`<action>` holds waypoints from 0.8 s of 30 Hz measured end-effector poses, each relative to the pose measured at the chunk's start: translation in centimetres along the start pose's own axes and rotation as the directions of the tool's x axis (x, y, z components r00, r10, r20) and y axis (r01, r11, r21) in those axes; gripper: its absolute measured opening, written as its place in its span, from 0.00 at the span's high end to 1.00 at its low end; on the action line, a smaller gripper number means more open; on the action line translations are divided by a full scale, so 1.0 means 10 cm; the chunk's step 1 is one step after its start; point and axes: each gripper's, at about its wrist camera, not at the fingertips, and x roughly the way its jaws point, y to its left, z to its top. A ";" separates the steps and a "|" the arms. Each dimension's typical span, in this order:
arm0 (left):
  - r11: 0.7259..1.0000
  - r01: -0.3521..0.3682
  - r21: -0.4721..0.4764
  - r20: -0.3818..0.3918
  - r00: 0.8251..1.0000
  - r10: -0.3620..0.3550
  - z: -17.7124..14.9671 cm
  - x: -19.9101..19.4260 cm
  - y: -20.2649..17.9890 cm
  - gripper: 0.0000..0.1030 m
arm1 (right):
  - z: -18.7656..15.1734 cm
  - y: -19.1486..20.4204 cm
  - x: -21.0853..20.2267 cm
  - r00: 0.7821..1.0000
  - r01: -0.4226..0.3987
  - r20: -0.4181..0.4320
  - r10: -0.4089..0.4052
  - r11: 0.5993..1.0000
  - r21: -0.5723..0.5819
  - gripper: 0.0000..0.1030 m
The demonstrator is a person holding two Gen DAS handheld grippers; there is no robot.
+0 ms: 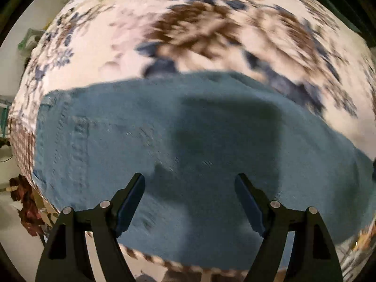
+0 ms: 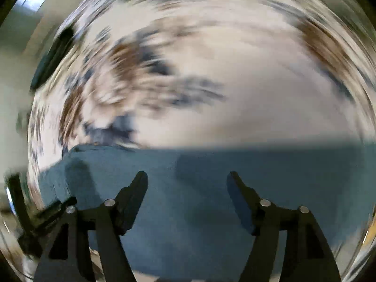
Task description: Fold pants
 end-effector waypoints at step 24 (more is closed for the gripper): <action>0.984 0.063 0.167 0.047 0.996 -0.072 -0.53 0.54 -1.52 0.00 | -0.75 -3.12 0.06 0.844 -0.505 0.443 0.302 0.727 0.466 0.37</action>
